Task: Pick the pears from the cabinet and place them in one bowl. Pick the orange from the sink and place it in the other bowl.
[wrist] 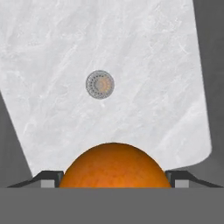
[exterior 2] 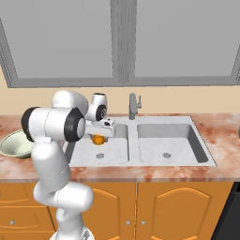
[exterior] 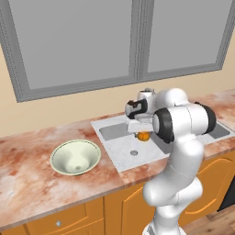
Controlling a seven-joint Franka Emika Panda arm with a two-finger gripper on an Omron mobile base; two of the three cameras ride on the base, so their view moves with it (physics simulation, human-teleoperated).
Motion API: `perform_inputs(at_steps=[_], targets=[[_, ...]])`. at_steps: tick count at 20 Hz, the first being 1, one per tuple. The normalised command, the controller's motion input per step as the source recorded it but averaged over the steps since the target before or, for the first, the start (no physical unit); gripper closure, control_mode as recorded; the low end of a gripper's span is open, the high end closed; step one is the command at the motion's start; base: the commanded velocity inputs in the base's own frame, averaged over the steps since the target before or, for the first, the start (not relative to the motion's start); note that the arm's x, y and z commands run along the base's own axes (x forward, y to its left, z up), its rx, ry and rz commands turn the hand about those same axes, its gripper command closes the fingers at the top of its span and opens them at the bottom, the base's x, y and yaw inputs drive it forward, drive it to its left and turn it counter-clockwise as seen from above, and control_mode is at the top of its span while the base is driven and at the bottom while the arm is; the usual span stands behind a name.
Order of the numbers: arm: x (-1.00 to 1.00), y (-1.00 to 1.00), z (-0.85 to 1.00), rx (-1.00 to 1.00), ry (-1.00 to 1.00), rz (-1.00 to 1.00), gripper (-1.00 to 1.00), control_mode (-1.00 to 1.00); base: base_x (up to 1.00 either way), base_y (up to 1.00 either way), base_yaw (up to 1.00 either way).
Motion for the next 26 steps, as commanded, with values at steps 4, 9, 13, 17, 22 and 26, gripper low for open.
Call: perform_inputs(at_steps=[4,9,13,17,22,26], targets=[[-0.15,0.18,0.5,0.0,0.0,0.0,1.0,-1.0,0.0,0.0,0.0],[-0.16,0.17,0.5,0.0,0.0,0.0,1.0,-1.0,0.0,0.0,0.0],[-0.18,0.15,0.5,0.0,0.0,0.0,1.0,-1.0,0.0,0.0,0.0],[-0.21,0.13,0.48,0.0,0.0,0.0,1.0,-1.0,0.0,0.0,0.0],[-0.22,0.12,0.43,0.0,0.0,0.0,1.0,-1.0,0.0,0.0,0.0],[-0.2,0.12,0.42,0.0,0.0,0.0,1.0,-1.0,0.0,0.0,0.0]])
